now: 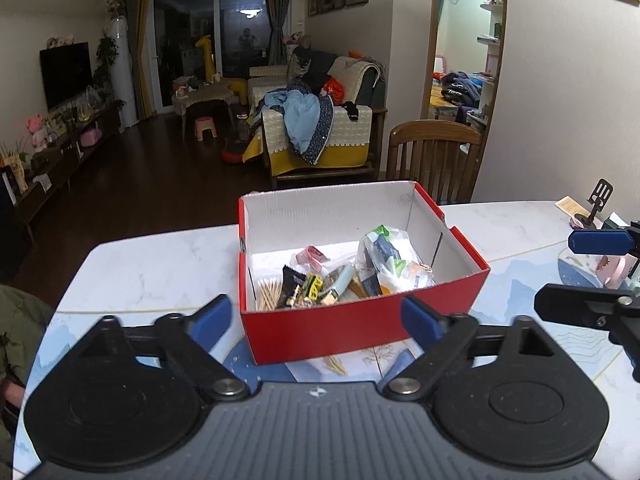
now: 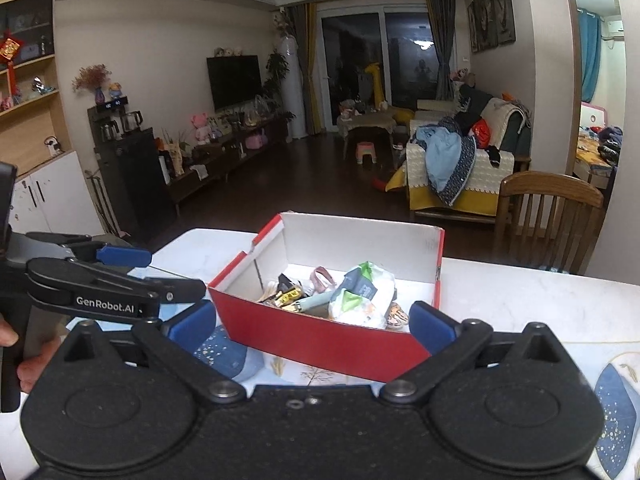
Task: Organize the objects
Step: 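Withdraw both tools back from the filled box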
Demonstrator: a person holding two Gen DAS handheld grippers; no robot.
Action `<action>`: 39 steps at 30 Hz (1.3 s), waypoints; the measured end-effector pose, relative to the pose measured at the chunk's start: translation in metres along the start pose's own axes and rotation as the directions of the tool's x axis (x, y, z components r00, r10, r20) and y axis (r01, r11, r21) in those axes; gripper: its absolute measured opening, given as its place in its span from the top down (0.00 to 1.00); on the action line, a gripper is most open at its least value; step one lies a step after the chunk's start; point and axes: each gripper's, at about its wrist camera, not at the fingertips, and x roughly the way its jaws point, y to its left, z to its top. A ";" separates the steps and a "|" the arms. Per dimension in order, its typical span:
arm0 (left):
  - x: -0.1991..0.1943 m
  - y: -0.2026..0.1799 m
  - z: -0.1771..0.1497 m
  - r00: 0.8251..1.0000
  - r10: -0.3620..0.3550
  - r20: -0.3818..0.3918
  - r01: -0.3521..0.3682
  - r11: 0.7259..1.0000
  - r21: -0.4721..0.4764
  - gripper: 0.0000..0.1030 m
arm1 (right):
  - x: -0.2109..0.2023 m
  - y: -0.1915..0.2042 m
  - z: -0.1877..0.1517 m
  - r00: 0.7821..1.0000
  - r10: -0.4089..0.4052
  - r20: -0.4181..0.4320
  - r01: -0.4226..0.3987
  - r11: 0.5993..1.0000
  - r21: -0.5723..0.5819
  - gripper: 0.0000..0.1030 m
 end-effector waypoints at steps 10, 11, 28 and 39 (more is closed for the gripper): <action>-0.018 -0.007 -0.013 1.000 0.005 0.008 -0.005 1.000 -0.011 0.00 | -0.011 -0.006 -0.010 1.000 -0.006 0.007 0.006 0.999 0.037 0.00; -0.020 -0.007 -0.015 1.000 0.008 0.010 -0.008 1.000 -0.010 0.00 | -0.012 -0.007 -0.011 1.000 -0.006 0.007 0.006 0.999 0.041 0.00; -0.024 -0.016 -0.024 0.999 0.041 0.001 -0.041 0.999 0.022 0.00 | -0.020 -0.007 -0.027 1.000 -0.009 -0.008 0.009 0.999 0.049 0.00; -0.022 -0.019 -0.031 0.999 0.050 -0.012 -0.050 0.998 0.026 0.00 | -0.022 -0.008 -0.042 0.999 -0.014 -0.034 0.016 0.997 0.071 0.00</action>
